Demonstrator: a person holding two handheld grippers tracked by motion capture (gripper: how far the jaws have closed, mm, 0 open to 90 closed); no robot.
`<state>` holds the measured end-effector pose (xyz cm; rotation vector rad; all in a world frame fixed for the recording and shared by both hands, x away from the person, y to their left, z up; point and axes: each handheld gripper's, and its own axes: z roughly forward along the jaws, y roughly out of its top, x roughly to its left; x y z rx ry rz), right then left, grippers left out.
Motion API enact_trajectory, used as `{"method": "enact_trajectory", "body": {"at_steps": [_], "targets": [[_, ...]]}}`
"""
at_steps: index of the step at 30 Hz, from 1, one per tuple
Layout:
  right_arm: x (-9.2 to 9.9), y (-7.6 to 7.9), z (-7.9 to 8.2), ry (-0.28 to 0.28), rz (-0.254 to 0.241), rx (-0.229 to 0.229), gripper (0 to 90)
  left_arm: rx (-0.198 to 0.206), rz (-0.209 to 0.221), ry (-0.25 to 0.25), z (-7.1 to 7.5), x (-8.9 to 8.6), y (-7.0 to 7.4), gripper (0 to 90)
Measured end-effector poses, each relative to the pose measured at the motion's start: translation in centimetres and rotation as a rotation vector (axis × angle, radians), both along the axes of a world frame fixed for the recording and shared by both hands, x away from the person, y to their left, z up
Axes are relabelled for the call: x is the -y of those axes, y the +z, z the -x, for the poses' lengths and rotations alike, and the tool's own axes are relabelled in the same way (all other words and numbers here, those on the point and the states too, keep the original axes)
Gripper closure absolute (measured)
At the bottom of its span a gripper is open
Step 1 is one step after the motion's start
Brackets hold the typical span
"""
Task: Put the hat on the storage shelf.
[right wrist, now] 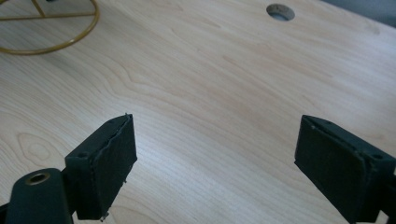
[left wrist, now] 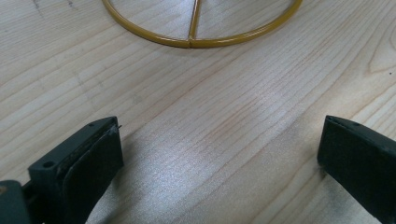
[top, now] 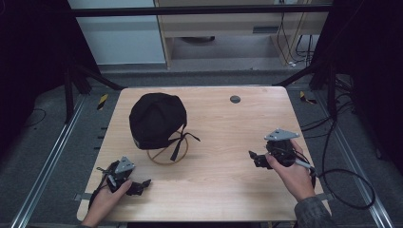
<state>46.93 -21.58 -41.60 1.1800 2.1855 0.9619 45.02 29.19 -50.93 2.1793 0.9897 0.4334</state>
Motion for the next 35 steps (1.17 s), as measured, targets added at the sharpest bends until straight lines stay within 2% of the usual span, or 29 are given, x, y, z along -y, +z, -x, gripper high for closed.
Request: {"method": "enact_trajectory", "body": {"at_steps": [12, 16, 17, 18, 19, 20, 22, 25, 30, 31, 35], "targets": [[-0.6, -3.5, 0.4, 0.01, -0.017, -0.059, 12.6, 0.0, 0.0, 0.001, 0.0, 0.0, 0.0, 0.0], [-1.1, -4.8, 0.4, 0.008, -0.019, -0.091, 12.0, 0.0, 0.0, 0.001, 0.0, 0.0, 0.0, 0.0], [-1.4, -5.7, 0.3, 0.006, -0.019, -0.109, 11.6, 0.0, 0.0, 0.001, 0.0, 0.0, 0.0, 0.0], [-1.4, -5.7, 0.3, 0.006, -0.019, -0.109, 11.6, 0.0, 0.0, 0.001, 0.0, 0.0, 0.0, 0.0], [-1.6, -6.7, 0.1, 0.001, -0.024, -0.12, 11.4, 0.0, 0.0, 0.001, 0.0, 0.0, 0.0, 0.0], [-1.6, -6.7, 0.1, 0.001, -0.024, -0.12, 11.4, 0.0, 0.001, 0.002, 0.0, 0.0, 0.0, 0.0], [-2.0, -7.8, 0.0, -0.016, -0.023, -0.127, 10.7, 0.0, 0.001, 0.002, 0.0, 0.0, 0.0, 0.0], [-2.3, -8.6, -0.2, -0.034, -0.024, -0.145, 10.1, 0.0, 0.0, 0.002, 0.0, 0.0, 0.0, 0.0], [-2.5, -9.3, -0.2, -0.059, -0.023, -0.107, 7.0, 0.0, 0.0, 0.002, 0.0, 0.0, 0.0, 0.0], [-2.5, -9.6, -0.1, -0.064, -0.036, -0.084, 5.1, 0.0, 0.001, 0.002, 0.0, 0.0, 0.0, 0.0], [-2.5, -9.6, -0.1, -0.061, -0.039, -0.082, 4.8, 0.0, 0.001, 0.001, 0.0, 0.0, 0.0, 0.0]]}}
